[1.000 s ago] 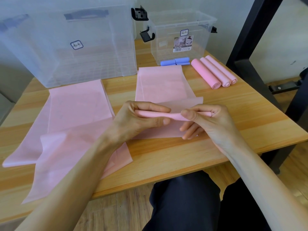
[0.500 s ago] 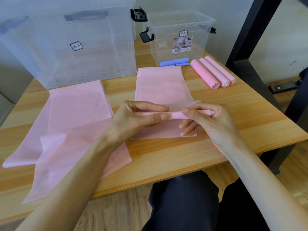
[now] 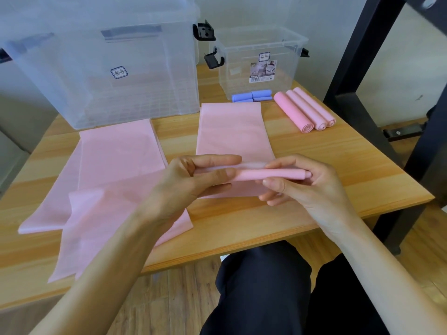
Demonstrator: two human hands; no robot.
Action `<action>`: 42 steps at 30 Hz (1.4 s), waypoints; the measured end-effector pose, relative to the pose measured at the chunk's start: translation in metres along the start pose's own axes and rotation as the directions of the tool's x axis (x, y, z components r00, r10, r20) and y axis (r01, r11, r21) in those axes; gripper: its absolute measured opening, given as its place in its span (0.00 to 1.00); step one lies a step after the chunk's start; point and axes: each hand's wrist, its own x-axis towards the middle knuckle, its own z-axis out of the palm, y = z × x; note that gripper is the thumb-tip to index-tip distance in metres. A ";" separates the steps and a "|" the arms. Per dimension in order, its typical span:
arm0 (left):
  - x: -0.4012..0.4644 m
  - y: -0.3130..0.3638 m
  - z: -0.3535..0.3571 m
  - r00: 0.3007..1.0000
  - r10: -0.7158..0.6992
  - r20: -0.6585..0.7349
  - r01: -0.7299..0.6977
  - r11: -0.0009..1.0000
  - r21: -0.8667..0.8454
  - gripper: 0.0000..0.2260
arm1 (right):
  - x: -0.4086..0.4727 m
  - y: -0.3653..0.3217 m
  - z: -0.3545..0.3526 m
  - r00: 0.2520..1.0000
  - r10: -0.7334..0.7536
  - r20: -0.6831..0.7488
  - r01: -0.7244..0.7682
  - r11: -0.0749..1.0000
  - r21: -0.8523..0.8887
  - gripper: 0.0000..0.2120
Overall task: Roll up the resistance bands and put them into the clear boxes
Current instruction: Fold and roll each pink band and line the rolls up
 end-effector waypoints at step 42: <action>-0.088 -0.021 0.039 0.994 0.041 -0.100 -0.039 0.999 0.022 0.09 | -0.092 -0.013 0.022 0.969 0.206 -0.133 -0.186 0.971 0.154 0.09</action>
